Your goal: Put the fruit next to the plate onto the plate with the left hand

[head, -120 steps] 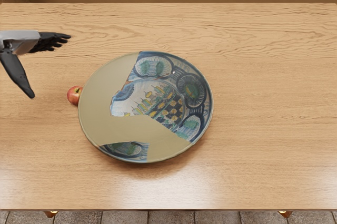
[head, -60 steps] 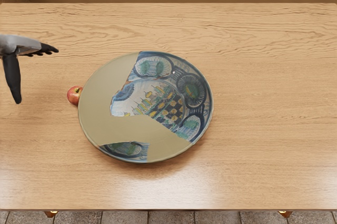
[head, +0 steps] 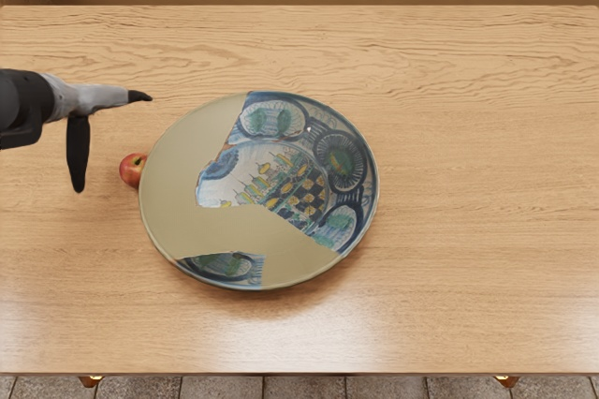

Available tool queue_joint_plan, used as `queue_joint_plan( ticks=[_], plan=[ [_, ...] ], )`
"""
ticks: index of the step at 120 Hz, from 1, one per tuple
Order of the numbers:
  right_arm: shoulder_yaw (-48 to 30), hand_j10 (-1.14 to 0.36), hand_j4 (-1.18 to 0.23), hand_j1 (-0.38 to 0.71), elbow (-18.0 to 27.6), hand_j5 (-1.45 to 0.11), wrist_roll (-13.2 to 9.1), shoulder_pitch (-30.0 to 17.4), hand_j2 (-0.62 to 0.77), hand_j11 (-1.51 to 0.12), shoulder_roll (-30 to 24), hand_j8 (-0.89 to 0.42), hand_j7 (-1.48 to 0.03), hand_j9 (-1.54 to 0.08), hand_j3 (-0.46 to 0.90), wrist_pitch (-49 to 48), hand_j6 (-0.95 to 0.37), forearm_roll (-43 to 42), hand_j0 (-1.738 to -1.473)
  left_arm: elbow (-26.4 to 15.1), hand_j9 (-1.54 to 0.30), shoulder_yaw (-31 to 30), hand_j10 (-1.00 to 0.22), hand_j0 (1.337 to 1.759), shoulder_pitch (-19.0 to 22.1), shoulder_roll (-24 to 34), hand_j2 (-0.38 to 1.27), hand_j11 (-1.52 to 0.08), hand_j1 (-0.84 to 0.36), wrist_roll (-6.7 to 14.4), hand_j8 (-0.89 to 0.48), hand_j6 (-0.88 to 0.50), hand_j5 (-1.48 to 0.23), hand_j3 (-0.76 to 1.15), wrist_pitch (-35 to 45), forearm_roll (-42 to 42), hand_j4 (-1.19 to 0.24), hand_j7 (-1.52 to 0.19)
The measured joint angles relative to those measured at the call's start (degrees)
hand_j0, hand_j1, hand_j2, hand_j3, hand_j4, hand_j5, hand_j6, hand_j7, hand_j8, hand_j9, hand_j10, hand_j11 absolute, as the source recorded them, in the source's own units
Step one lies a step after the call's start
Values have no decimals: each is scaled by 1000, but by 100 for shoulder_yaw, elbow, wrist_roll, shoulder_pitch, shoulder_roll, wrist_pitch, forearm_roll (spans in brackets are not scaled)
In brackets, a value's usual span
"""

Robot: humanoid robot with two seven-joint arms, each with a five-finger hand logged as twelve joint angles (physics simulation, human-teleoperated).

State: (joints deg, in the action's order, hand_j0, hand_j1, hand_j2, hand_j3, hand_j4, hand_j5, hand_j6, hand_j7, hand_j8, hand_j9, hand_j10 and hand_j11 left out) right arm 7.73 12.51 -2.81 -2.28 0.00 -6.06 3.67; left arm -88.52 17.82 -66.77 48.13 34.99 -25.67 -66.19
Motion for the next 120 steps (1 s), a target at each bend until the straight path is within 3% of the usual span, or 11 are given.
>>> queue_joint_plan(
  ticks=[38,79,120],
  plan=[
    [1,-12,-13,-334,1,-16,0,0,-3,-16,0,-12,-16,-16,0,0,-12,0,-1658,257,-31,-306,-28,1658,180,-190,6,-30,323,1,-30,-31,-31,0,778,-155,-29,-31],
    [3,-13,-13,-334,-3,-17,0,0,-3,-17,0,-13,-17,-17,0,0,-13,1,-1658,332,-305,-499,-240,1658,185,-390,50,-305,70,1,-242,-242,-306,0,991,-355,-240,-305],
    [3,-13,-13,-334,-3,-17,0,0,-3,-17,0,-13,-17,-17,0,0,-13,0,-1658,381,-390,-591,-305,1658,371,-569,64,-390,-8,1,-306,-307,-391,0,1065,-847,-306,-391]
  ],
)
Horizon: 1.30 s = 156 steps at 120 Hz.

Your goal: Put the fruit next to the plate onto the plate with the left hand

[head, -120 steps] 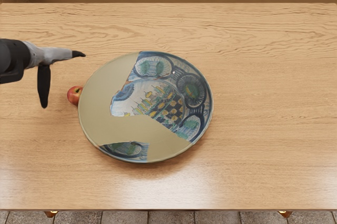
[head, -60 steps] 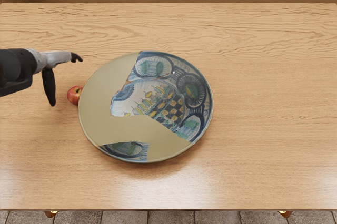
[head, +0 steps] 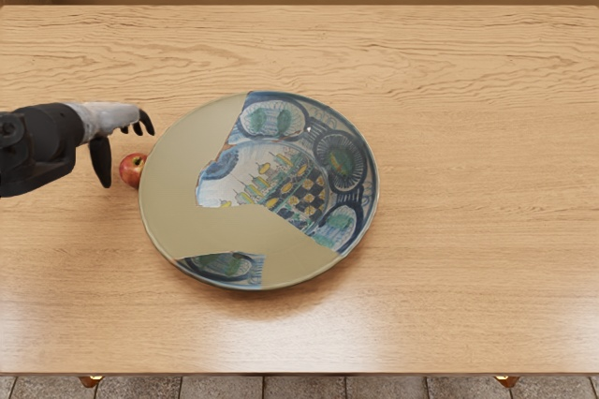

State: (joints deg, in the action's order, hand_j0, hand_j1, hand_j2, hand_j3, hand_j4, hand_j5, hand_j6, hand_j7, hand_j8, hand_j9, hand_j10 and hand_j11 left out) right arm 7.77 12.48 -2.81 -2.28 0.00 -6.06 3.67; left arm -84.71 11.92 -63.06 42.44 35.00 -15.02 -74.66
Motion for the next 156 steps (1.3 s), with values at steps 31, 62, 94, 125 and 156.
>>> queue_joint_plan(
  ticks=[31,62,94,125,156],
  plan=[
    [-1,-13,-13,-334,0,-17,0,0,-3,-17,0,-13,-17,-17,0,0,-13,0,-1658,161,-405,-5,-315,1658,136,-95,66,-404,-21,0,-317,-317,-405,0,62,-89,-316,-405],
    [3,-13,-13,-334,0,-17,0,0,-3,-17,0,-13,-17,-17,0,0,-13,1,-1658,329,-408,-6,-318,1658,210,-252,67,-408,-24,0,-319,-320,-408,0,71,-221,-318,-408],
    [5,-13,-13,-334,0,-17,0,0,-3,-17,0,-13,-17,-17,0,0,-13,0,-1658,444,-410,-32,-319,1658,272,-305,67,-409,-26,0,-320,-321,-410,0,137,-383,-320,-410],
    [5,-13,-13,-334,0,-16,0,0,-3,-17,0,-13,-17,-17,0,0,-13,-1,-1658,454,-424,-237,-330,1658,294,-306,69,-424,-39,0,-332,-332,-425,0,375,-439,-331,-424],
    [5,-13,-13,-334,0,-17,0,0,-3,-17,0,-13,-17,-17,0,0,-13,-2,-1658,455,-479,-279,-373,1658,286,-306,78,-479,-90,0,-374,-374,-480,0,432,-439,-373,-480]
  ],
)
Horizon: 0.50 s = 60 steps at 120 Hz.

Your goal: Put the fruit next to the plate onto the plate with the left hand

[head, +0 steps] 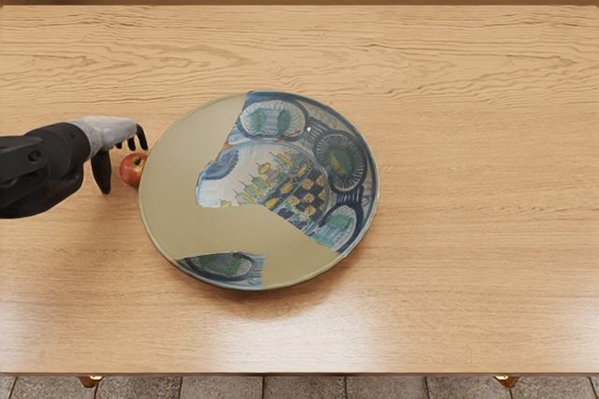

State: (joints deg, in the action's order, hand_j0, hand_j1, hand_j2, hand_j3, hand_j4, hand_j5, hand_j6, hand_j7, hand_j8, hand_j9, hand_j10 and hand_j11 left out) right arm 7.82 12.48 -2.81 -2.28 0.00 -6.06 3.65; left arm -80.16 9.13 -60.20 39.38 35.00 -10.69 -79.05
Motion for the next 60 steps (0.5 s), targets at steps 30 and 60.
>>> queue_joint_plan(
  ticks=[30,60],
  plan=[
    [0,-12,-12,-334,0,-16,0,0,-3,-16,0,-12,-16,-16,0,0,-12,1,-1658,0,-494,-12,-383,1658,17,-123,80,-493,-103,0,-384,-384,-494,0,5,7,-384,-494],
    [0,-13,-13,-334,0,-16,0,0,-3,-16,0,-13,-16,-16,0,0,-13,0,-1658,18,-509,-15,-394,1658,9,-158,82,-508,-117,0,-395,-396,-509,0,6,9,-395,-509]
  ],
)
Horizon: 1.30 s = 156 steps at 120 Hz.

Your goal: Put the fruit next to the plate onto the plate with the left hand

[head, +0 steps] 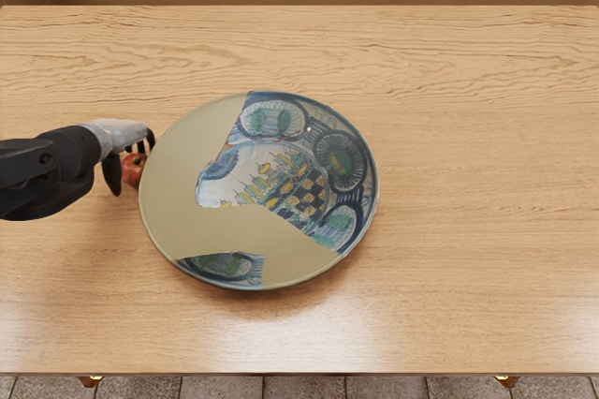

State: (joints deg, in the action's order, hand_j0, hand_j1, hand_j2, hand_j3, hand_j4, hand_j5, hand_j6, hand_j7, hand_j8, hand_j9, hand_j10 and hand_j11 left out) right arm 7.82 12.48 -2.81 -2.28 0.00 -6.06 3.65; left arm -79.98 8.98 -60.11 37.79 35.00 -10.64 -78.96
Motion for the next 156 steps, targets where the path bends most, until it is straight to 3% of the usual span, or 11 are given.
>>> queue_joint_plan(
  ticks=[50,56,99,106,126,148,156],
  plan=[
    [0,-13,-13,-334,0,-16,0,0,-3,-16,0,-13,-16,-16,0,0,-13,0,-1658,102,-665,-7,-515,1657,70,-62,79,-664,-262,1,-515,-496,-641,0,13,16,-529,-666],
    [0,-13,-13,-334,0,-16,0,0,-3,-16,0,-13,-16,-16,0,-1,-13,0,-1658,131,-689,-7,-528,1656,102,-62,103,-687,-277,2,-528,-446,-668,0,13,2,-523,-690],
    [0,-13,-13,-334,0,-16,0,0,-3,-16,0,-13,-16,-16,0,0,-13,-1,-1658,183,-780,-1,-587,1654,131,-134,133,-779,-271,2,-553,-442,-761,0,4,11,-538,-776],
    [0,-13,-13,-334,0,-16,0,0,-3,-16,0,-12,-16,-16,0,0,-12,-1,-1658,184,-826,-1,-619,1653,115,-132,208,-825,-278,1,-567,-464,-804,0,-13,43,-554,-820],
    [1,-13,-13,-334,2,-16,0,0,-3,-16,0,-13,-17,-16,0,0,-13,1,-1658,183,-939,1,-677,1649,116,-125,263,-938,-313,3,-537,-400,-912,0,-40,100,-500,-931],
    [1,-13,-13,-334,13,-16,0,0,-3,-16,0,-13,-16,-16,0,0,-13,0,-1658,174,-1032,0,-723,1644,81,-46,187,-1033,-263,3,-512,-368,-1028,0,-73,163,-441,-1032],
    [0,-13,-13,-334,19,-17,0,0,-3,-17,0,-13,-17,-17,0,0,-13,-1,-1658,171,-1049,0,-732,1645,33,13,256,-1052,-302,0,-493,-337,-1054,0,-76,220,-401,-1046]
  ],
)
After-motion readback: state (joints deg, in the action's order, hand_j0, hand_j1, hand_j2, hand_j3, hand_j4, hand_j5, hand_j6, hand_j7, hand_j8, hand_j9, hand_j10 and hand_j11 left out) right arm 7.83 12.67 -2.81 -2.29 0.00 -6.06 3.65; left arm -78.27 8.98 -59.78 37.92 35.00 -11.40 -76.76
